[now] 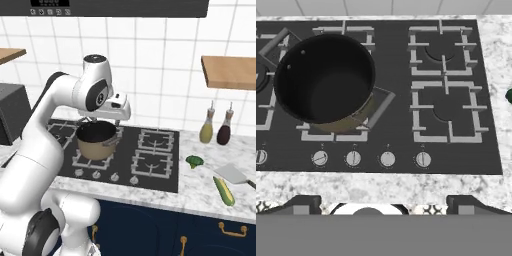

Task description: Put the corn and broccoli in the pot. Retrieve the spatula and lightly stir the vegetables in the pot.

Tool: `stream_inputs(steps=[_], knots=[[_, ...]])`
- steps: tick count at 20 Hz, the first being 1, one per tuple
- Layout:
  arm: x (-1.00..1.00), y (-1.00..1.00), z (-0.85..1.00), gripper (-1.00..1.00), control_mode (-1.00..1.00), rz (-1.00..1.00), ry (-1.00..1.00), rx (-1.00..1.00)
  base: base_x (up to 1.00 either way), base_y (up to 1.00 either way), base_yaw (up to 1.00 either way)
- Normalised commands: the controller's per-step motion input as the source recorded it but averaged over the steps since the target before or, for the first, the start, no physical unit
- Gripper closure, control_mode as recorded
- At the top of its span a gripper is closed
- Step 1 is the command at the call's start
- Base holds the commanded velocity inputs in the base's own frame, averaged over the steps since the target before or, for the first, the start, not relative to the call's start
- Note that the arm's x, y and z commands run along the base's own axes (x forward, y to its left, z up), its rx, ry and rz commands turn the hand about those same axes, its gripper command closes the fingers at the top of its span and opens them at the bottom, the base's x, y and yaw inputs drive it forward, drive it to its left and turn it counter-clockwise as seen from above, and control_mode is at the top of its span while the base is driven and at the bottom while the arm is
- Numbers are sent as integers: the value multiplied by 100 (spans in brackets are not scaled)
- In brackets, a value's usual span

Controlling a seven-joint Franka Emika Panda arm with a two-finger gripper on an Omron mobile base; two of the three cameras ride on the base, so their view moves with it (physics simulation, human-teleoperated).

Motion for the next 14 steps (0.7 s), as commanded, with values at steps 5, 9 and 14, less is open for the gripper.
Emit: stream_inputs(steps=[5, 9, 14], knots=[[0, 0, 0, -100, 100, 0, 0, 0, -11, -61, 0], [0, 0, 0, -100, 100, 0, 0, 0, 0, -53, 0], [0, 0, 0, -100, 100, 0, 0, 0, 0, -51, 0]])
